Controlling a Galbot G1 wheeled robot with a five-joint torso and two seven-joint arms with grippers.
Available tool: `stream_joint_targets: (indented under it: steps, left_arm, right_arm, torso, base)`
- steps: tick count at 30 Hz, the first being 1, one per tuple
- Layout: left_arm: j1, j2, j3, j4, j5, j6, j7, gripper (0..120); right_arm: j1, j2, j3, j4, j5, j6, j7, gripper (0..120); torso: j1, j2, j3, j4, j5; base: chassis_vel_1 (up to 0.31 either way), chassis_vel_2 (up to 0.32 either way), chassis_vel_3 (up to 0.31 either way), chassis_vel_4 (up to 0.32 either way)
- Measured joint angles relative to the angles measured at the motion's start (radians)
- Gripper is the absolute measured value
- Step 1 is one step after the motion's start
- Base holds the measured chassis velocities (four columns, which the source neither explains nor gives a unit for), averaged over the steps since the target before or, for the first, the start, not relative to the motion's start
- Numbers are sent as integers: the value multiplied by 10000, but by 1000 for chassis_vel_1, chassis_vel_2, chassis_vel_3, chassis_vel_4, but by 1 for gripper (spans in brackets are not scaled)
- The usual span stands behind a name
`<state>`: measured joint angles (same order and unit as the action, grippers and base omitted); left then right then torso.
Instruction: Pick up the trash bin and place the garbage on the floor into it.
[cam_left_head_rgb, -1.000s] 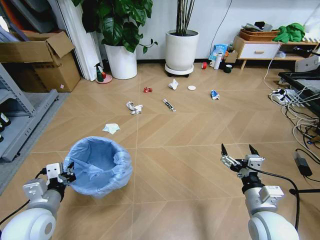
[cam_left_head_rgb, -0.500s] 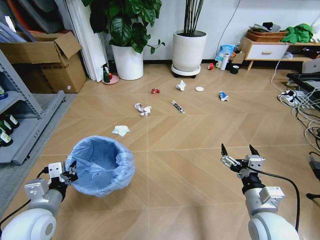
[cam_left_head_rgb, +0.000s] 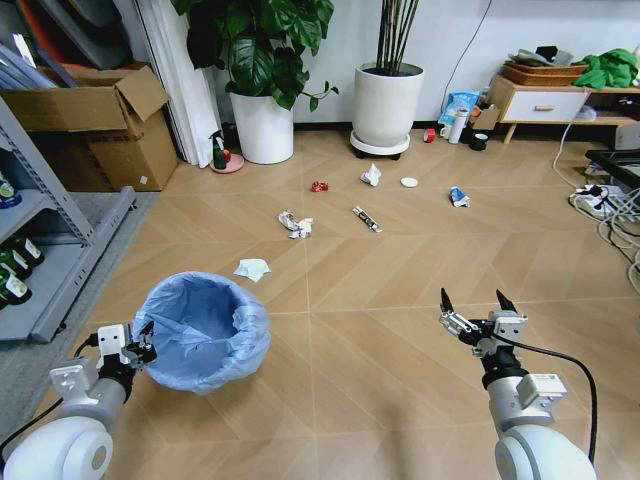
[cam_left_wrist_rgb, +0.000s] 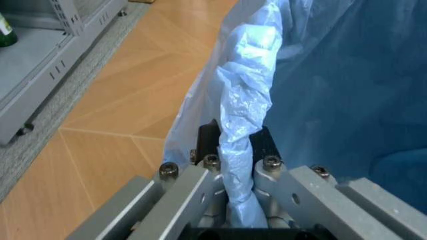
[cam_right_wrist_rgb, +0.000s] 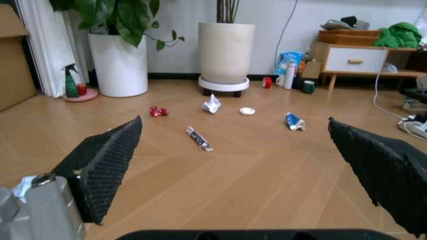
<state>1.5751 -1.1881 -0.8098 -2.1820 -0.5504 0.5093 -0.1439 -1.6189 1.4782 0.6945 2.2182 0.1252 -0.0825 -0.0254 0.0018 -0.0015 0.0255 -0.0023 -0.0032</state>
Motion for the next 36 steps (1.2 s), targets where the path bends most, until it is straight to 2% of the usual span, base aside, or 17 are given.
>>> stream_joint_targets:
  steps: [16,36]
  left_arm:
    - [118,-53,25,-84,54,-35,169,0]
    - [190,-91,112,-164,137,-97,272,0]
  right_arm:
    - [-37,54,-49,-46,-76,43,-135,100]
    - [-89,80,-109,-30,-140,64,-138,100]
  torso:
    - [0,1,0,1,-1]
    - [0,0,0,0,-2]
  base:
    - [-71,155,67,-157]
    - [-68,210,65,-206]
